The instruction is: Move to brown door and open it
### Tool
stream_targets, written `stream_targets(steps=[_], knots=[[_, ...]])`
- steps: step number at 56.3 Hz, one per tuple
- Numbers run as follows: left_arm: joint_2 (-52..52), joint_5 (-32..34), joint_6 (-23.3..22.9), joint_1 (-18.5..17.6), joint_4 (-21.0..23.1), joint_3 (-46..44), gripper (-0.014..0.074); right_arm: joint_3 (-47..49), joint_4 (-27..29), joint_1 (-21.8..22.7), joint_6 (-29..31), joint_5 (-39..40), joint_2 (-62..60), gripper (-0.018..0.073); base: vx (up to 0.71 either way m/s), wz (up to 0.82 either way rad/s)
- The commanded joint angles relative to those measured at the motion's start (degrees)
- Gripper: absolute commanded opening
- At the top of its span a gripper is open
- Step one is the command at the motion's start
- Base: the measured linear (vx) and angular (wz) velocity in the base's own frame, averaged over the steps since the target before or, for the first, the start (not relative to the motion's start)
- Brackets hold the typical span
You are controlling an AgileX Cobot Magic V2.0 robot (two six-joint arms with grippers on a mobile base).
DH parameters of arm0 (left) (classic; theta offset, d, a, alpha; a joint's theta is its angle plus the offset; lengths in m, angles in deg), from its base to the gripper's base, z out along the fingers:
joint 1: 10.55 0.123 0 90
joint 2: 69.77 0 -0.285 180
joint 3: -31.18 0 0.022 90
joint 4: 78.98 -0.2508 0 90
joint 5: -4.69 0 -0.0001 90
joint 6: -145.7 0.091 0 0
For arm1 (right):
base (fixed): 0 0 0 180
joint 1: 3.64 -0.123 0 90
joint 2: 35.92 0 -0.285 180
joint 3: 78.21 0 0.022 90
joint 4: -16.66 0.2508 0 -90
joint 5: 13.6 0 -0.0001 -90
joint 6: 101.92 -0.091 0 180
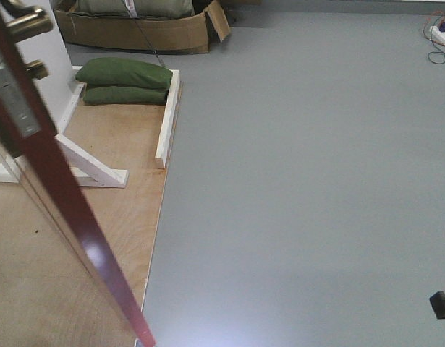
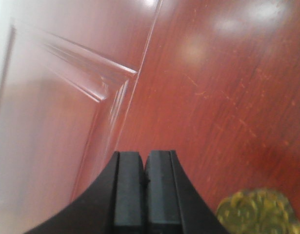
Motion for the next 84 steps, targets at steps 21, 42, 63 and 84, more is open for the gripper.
stream_targets(steps=[21, 42, 63, 84], knots=[[-9.1, -3.3, 5.9, -3.8, -0.6, -9.1, -0.0003, -0.3, -0.4, 0.3, 0.3, 4.6, -0.7, 0.0, 0.0, 0.0], [-14.5, -2.6, 11.9, -10.9, -0.6, -14.3, -0.0003, -0.3, -0.4, 0.3, 0.3, 4.6, -0.7, 0.0, 0.0, 0.0], [-15.4, 1.0, 11.9, -13.3, -0.4, -14.3, -0.0003, -0.3, -0.4, 0.3, 0.3, 4.6, -0.7, 0.0, 0.0, 0.0], [-15.4, 1.0, 11.9, -13.3, -0.4, -14.3, -0.0003, -0.3, -0.4, 0.3, 0.3, 4.6, -0.7, 0.0, 0.0, 0.0]])
